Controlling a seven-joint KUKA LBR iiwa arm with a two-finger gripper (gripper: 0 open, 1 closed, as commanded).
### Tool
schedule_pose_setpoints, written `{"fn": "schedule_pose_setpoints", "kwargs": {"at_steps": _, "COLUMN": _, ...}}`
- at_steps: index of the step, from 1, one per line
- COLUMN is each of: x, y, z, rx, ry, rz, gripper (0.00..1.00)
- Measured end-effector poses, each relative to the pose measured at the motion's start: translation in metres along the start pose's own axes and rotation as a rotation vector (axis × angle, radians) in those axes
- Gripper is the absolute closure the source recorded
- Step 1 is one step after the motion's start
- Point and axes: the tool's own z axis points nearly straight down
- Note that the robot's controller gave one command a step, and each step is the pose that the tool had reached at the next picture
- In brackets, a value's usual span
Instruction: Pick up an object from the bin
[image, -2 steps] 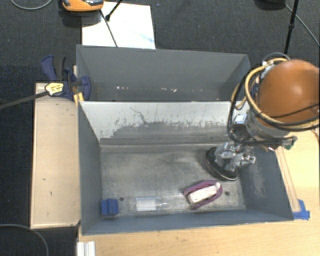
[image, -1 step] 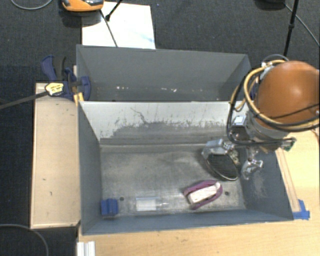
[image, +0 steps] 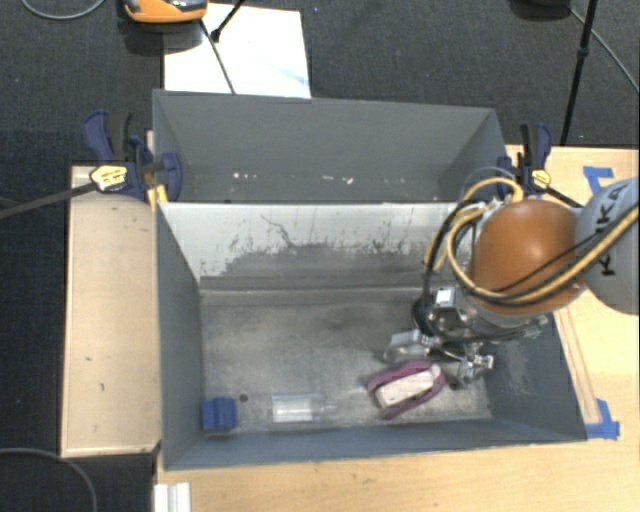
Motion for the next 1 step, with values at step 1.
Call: {"fn": "schedule_pose_setpoints", "kwargs": {"at_steps": 1, "x": -0.0112, "y": 0.0572, "z": -0.0028, "rx": 0.006, "ry": -0.003, "rz": -0.366, "gripper": 0.00}}
